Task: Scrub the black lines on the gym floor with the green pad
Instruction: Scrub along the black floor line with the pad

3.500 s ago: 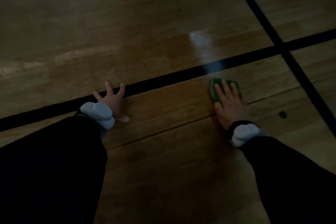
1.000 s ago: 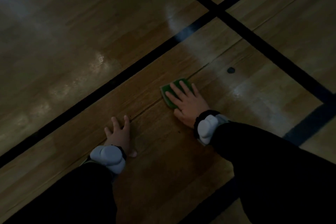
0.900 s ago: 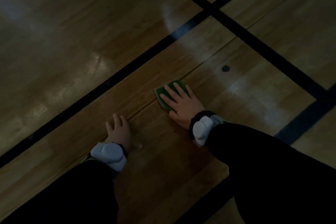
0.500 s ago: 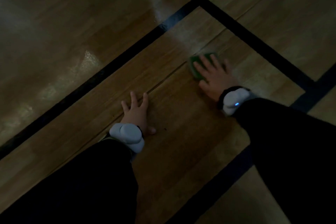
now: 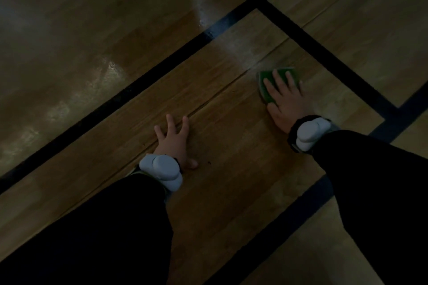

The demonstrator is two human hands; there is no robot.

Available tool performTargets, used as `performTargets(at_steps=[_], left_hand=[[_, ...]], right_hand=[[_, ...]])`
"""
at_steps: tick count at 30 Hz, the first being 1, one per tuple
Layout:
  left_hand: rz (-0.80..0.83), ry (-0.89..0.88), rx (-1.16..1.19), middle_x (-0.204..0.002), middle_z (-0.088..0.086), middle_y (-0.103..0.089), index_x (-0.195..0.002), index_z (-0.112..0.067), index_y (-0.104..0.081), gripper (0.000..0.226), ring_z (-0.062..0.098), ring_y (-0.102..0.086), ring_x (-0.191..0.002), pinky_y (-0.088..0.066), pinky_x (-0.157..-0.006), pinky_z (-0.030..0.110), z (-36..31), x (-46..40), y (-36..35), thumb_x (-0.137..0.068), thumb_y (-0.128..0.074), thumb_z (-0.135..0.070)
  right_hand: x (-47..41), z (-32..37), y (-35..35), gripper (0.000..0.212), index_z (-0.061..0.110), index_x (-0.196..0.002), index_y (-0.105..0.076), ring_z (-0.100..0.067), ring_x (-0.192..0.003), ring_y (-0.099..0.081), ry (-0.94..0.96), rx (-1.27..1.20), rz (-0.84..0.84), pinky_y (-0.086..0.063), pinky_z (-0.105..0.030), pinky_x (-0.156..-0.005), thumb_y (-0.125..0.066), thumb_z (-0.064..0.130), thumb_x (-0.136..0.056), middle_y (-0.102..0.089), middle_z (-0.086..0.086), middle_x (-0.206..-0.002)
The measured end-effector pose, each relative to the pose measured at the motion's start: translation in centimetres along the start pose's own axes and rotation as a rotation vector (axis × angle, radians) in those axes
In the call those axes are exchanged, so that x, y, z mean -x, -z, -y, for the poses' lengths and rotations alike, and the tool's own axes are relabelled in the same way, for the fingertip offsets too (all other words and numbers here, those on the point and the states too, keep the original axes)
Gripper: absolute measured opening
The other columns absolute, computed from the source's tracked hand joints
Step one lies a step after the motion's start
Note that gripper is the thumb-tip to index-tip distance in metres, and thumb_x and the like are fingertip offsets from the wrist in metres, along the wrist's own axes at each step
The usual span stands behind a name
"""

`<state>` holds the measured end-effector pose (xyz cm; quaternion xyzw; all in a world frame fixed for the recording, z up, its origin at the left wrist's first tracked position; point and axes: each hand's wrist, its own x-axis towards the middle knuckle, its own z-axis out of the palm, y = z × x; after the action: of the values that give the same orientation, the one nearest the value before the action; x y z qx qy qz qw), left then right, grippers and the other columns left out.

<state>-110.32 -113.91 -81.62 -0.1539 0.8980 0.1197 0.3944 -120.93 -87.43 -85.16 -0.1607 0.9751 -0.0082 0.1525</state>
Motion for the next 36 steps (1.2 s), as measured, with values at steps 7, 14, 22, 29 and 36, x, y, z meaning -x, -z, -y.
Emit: performTargets(at_steps=[7,14,22,29,36], left_hand=[[-0.019,0.005,0.001,-0.155,0.003,0.029,-0.148,-0.037,0.014,0.120,0.041,0.015,-0.143,-0.020,-0.112,0.063,0.0,-0.1,0.0,-0.073,-0.079,-0.029],[-0.076,0.045,0.050,-0.158,-0.003,0.019,-0.150,-0.038,0.003,0.097,0.033,0.012,-0.146,-0.022,-0.106,0.071,-0.3,1.5,-1.7,-0.085,-0.068,-0.026],[-0.080,0.037,0.049,-0.159,-0.001,0.016,-0.151,-0.036,-0.004,0.078,0.031,0.008,-0.147,-0.021,-0.108,0.068,-0.5,3.7,-3.7,-0.093,-0.056,-0.028],[-0.095,0.009,0.035,-0.159,0.003,0.018,-0.151,-0.032,-0.003,0.077,0.032,0.004,-0.147,-0.025,-0.112,0.061,1.7,6.2,-4.6,-0.094,-0.054,-0.033],[-0.109,0.007,0.051,-0.158,0.003,0.019,-0.151,-0.031,-0.004,0.078,0.032,0.003,-0.147,-0.025,-0.114,0.056,3.9,8.6,-6.5,-0.093,-0.055,-0.035]], right_hand=[[3.8,4.6,-1.1,0.068,0.033,-0.151,0.008,-0.025,-0.147,0.015,0.277,0.056,0.123,0.013,-0.045,-0.116,-0.014,0.045,-0.088,0.016,0.003,-0.160],[8.0,7.8,-2.6,0.070,0.033,-0.152,0.006,-0.023,-0.147,0.016,0.456,0.064,0.165,0.017,-0.042,-0.113,-0.007,0.046,-0.084,0.016,0.004,-0.160],[9.3,3.7,-3.4,0.078,0.036,-0.148,0.011,-0.011,-0.141,0.021,0.377,0.000,0.114,0.010,-0.042,-0.117,-0.001,0.052,-0.072,0.023,0.012,-0.153],[11.2,-3.1,-3.1,0.084,0.029,-0.149,0.011,-0.022,-0.148,0.011,0.058,0.062,0.083,0.007,-0.041,-0.117,0.010,0.053,-0.068,0.019,0.007,-0.157],[13.6,0.7,-4.2,0.083,0.029,-0.151,0.009,-0.027,-0.148,0.014,0.039,0.065,0.113,0.008,-0.043,-0.118,0.010,0.051,-0.071,0.015,0.002,-0.160]])
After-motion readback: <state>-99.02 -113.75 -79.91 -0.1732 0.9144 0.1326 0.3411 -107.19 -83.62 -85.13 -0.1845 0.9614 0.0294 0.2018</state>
